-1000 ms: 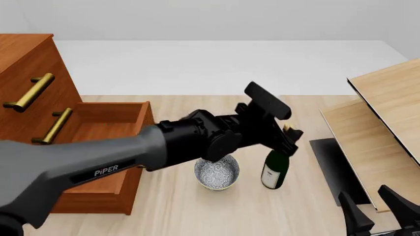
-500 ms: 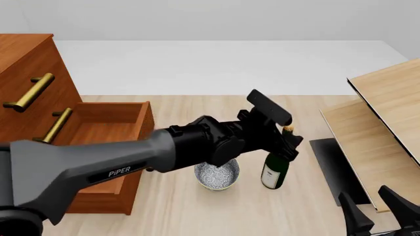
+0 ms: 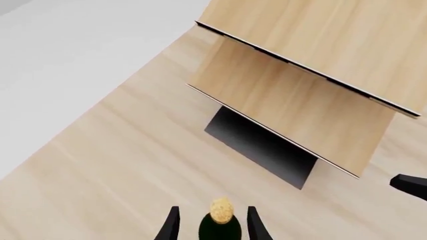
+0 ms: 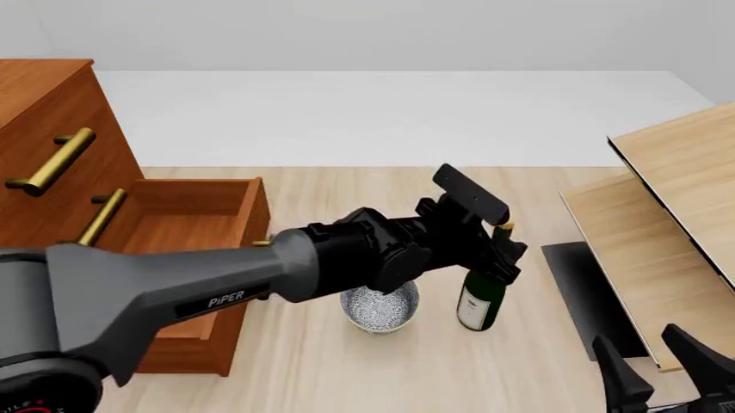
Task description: Put the wine bottle in the bottom drawer of the cabinet.
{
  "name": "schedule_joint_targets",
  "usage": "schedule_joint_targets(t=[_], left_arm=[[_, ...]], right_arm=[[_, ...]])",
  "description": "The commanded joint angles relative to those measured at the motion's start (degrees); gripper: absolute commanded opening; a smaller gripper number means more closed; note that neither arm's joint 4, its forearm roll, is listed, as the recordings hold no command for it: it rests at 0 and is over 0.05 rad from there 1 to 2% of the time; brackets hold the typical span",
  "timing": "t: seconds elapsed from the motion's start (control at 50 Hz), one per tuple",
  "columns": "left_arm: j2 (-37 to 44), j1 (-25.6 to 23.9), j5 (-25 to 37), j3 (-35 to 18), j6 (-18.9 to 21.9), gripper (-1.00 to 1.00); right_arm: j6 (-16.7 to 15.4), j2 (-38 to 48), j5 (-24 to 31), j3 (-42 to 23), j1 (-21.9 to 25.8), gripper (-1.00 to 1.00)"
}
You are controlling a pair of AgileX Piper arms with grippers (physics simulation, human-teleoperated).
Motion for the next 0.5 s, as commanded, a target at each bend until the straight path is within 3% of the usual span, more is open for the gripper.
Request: schedule_joint_targets(t=[0.02, 0.08, 0.1, 0.5], left_arm=[[-0.5, 0.5, 0.3, -0.1, 0.0, 1.00], [-0.5, 0.3, 0.0, 0.1, -0.2, 1.00], [-0.5, 0.3, -0.2, 0.2, -0.4, -1.00], [-2.3, -1.0, -0.8, 0.9, 0.3, -1.00]], right_arm=[[0.0, 0.3, -0.5, 0.0, -0.3, 1.00], [0.0, 0.2, -0.4, 0.0, -0.4, 1.00], [0.0, 0.3, -0.5, 0.0, -0.4, 1.00], [-0.1, -1.9, 1.4, 0.0, -0.5, 1.00]])
